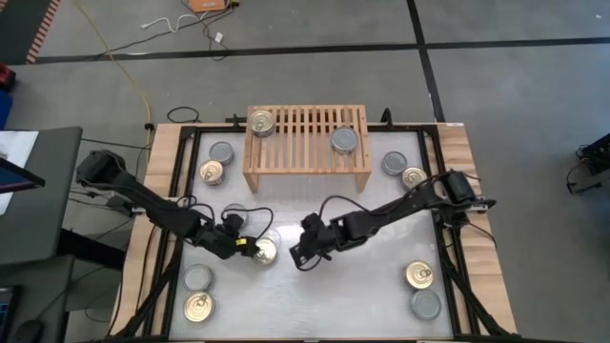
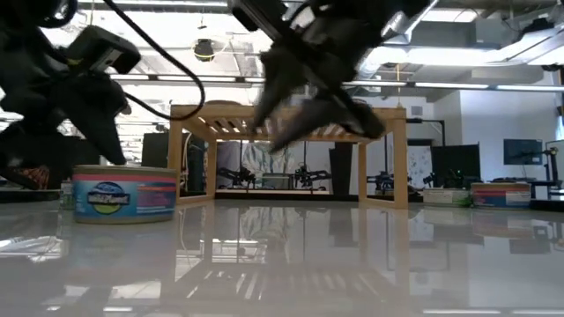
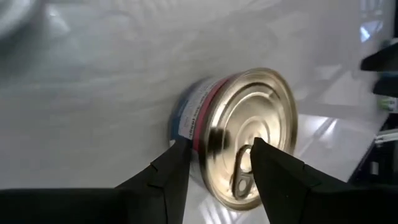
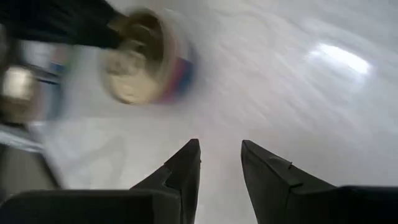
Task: Stack canned seafood by type on shelf
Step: Stack the blue-pink tuna can on top of the other blue-pink tuna can on the shelf
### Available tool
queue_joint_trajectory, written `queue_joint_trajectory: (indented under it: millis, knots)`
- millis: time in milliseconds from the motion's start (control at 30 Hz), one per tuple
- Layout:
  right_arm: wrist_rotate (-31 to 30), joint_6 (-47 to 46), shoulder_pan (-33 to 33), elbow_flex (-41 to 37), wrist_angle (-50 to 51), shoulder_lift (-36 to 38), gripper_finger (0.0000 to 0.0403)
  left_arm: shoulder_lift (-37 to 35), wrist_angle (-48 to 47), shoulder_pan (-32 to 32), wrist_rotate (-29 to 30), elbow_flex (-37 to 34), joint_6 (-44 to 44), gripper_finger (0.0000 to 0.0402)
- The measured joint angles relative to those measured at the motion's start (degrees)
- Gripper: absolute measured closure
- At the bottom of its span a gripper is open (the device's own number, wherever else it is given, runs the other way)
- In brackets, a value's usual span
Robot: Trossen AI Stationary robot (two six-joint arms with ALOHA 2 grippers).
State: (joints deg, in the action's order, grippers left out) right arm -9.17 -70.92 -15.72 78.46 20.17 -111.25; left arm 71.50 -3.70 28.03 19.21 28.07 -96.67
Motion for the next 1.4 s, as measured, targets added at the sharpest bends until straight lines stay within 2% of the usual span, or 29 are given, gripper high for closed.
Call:
queue_joint_trajectory:
  millis: [267,433,567,667,833,933,1000,1100,1300,1400]
  knots:
    - [-3.57,-2.57,-3.43,-0.03,7.56,0.01,0.0259,8.45,13.94,-2.84,-3.82,0.08,2.19,0.0246]
    - [-6.34,-5.66,-5.51,-0.75,12.19,0.65,0.0260,12.58,15.11,-3.80,-5.48,3.62,3.91,0.0246]
    - [-8.83,-10.04,-7.74,-6.73,10.34,4.75,0.0268,14.98,15.18,-4.56,-5.56,6.76,5.62,0.0246]
    - [-11.90,-14.66,-9.64,-15.02,3.47,9.61,0.0279,16.59,15.25,-5.29,-6.29,8.63,6.75,0.0246]
    - [-16.22,-19.27,-11.99,-29.78,-22.47,15.22,0.0290,18.85,15.17,-6.34,-6.98,10.78,6.90,0.0246]
    - [-16.65,-18.48,-11.90,-34.26,-37.68,14.76,0.0291,19.70,15.19,-6.68,-6.99,11.96,7.38,0.0246]
    - [-16.61,-17.13,-11.31,-34.31,-43.78,13.27,0.0290,19.64,15.14,-6.76,-6.96,12.27,7.91,0.0246]
    - [-15.34,-16.03,-10.59,-32.26,-44.54,10.39,0.0290,19.59,14.91,-6.93,-6.98,12.46,8.01,0.0246]
    - [-8.44,-15.64,-9.20,-29.60,-43.80,6.84,0.0290,19.42,13.72,-6.59,-6.96,12.42,7.53,0.0246]
    - [-8.05,-15.27,-8.67,-29.30,-43.39,6.91,0.0290,19.40,13.82,-6.34,-6.96,12.44,7.46,0.0246]
